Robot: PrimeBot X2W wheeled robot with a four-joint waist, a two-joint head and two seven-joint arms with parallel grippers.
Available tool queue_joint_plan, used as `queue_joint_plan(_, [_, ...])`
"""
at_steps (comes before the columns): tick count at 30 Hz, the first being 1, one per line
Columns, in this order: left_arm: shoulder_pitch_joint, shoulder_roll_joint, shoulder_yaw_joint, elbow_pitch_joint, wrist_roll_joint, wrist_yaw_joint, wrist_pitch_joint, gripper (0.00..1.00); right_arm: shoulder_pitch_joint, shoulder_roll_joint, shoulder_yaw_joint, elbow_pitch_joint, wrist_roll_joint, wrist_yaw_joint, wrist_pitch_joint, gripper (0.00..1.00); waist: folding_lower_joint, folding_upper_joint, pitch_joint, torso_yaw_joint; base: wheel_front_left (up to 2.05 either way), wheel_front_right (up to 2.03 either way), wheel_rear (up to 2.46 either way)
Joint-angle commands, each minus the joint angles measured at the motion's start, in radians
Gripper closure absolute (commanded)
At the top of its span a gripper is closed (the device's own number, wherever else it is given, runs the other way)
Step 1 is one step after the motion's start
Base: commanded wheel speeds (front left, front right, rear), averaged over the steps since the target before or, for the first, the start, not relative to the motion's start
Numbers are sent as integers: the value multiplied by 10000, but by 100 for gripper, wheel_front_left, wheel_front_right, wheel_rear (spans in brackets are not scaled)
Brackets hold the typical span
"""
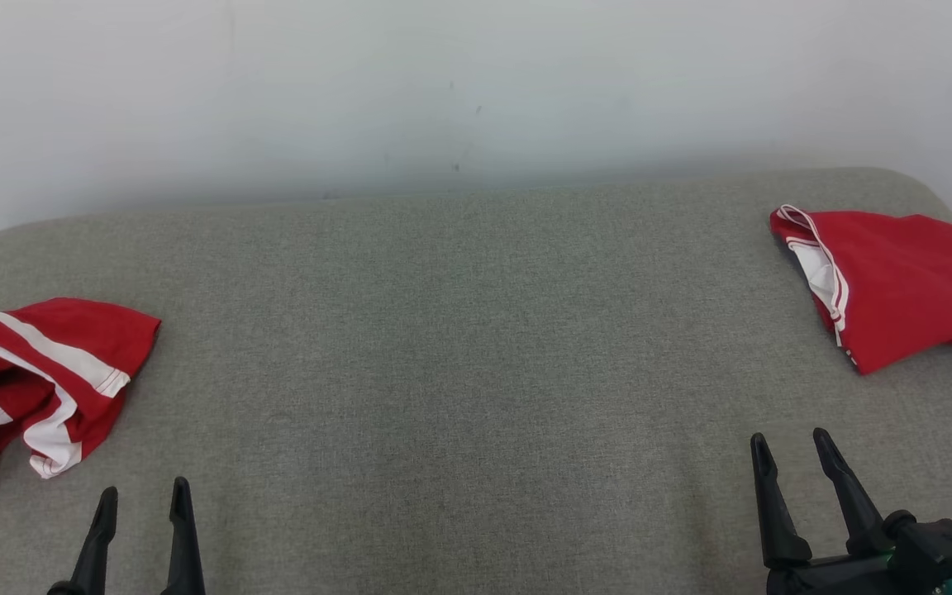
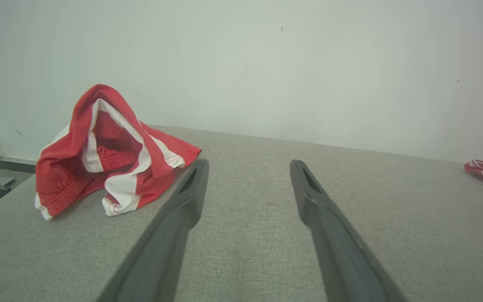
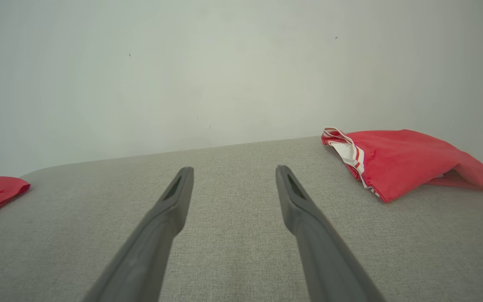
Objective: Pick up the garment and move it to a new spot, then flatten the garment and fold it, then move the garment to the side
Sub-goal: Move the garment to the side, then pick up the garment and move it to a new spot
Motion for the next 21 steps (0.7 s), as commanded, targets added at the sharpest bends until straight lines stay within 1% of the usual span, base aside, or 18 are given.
queue_joint_plan(1, [-14, 47, 58, 21, 22, -38, -2, 0, 75, 76, -5, 0, -92, -30, -44, 0, 0, 0, 17, 11, 0, 0, 0])
queue_joint_plan(8, [-54, 19, 170, 58, 137, -144, -2, 0, 138, 284, -68, 5, -222, -30, -44, 0, 0, 0, 25, 50, 0, 0, 0])
queue_joint_plan(21, [-93, -34, 243, 66, 271, -223, -2, 0, 132, 181, 59, 59, -241, -30, -44, 0, 0, 0, 46, 71, 0, 0, 0])
